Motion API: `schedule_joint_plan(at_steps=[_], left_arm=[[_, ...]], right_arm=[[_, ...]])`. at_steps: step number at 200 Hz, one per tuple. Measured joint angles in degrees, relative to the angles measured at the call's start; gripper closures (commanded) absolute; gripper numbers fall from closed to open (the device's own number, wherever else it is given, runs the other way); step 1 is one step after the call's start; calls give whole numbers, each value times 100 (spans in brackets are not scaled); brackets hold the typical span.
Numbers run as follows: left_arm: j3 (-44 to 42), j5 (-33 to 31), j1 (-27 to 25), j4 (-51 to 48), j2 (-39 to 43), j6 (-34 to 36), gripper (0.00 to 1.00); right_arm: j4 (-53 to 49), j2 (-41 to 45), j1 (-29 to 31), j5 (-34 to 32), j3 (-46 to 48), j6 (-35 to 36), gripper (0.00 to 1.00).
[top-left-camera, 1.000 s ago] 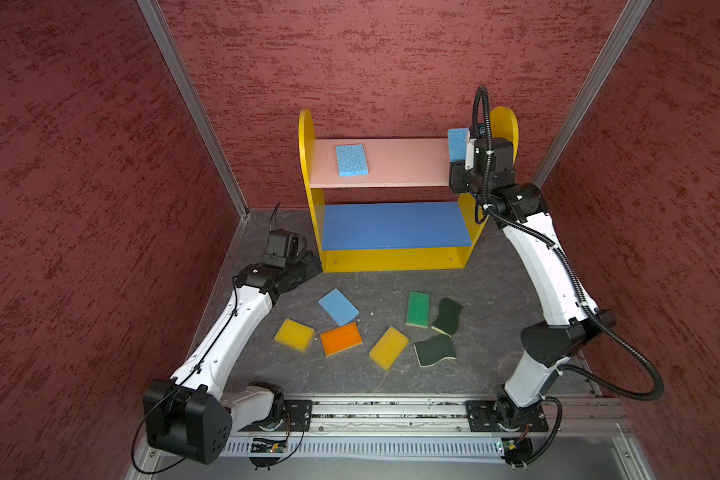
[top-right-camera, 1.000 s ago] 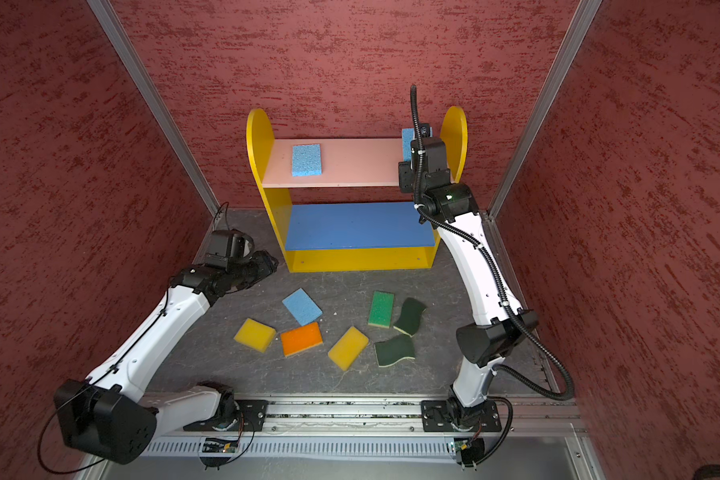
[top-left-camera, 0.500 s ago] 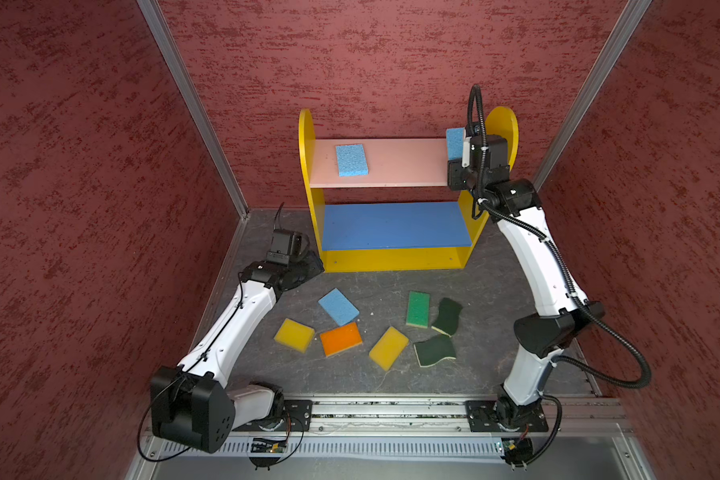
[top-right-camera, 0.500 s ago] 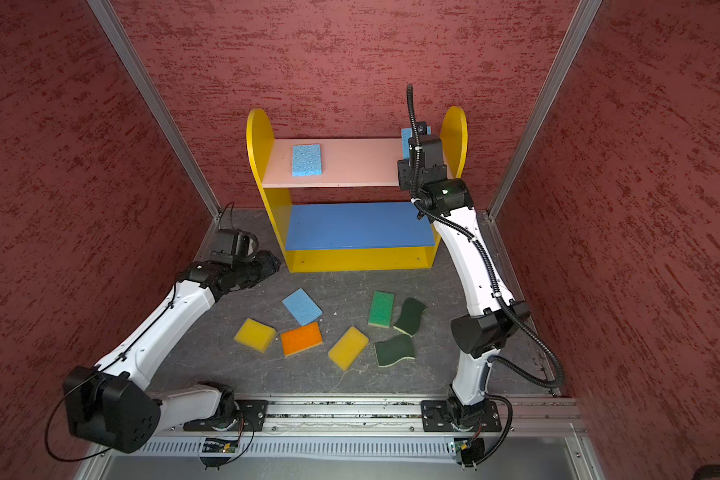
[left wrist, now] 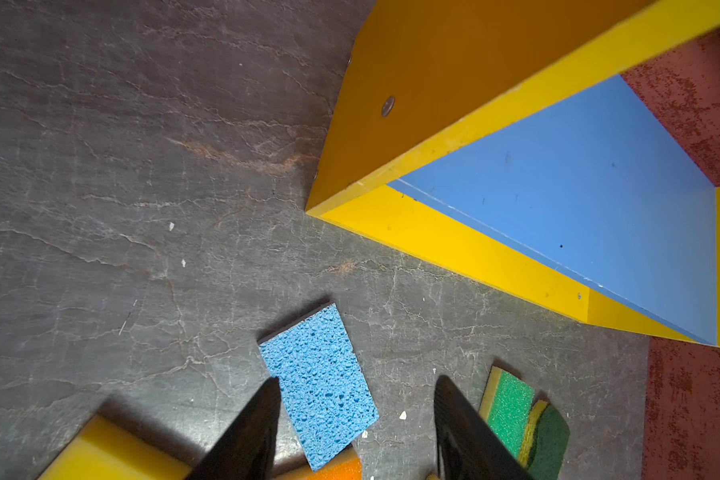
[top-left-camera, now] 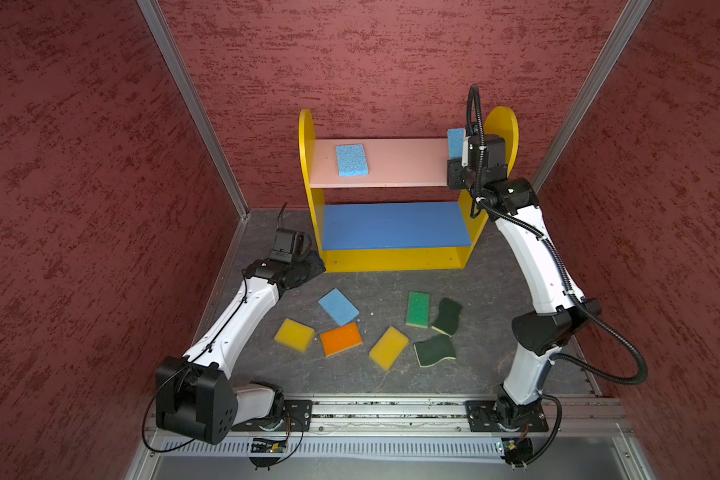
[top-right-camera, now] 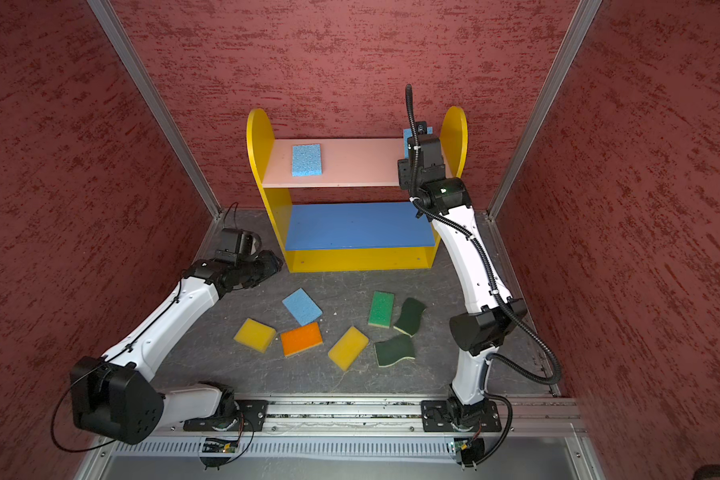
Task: Place and organize the cleaning sponges onto the shelf
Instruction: 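Lower the sponge onto the pink shelf beside the yellow side panel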
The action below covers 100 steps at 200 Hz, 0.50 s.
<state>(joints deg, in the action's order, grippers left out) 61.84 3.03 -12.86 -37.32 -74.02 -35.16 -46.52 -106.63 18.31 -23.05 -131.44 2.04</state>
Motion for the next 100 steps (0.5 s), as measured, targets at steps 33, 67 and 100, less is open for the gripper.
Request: schedule_joint_plan(at_steps=[33,67,100], left_arm=[[0,11,0,17,0,0,40],[0,11,0,15,0,-2,40],[0,11,0,13,0,0,40]], right_arm=[[0,-11,-2,-15,-7,17,31],[2,-31,-4,-24,-20,26,28],[11,-33,-9,-42,-20,37,24]])
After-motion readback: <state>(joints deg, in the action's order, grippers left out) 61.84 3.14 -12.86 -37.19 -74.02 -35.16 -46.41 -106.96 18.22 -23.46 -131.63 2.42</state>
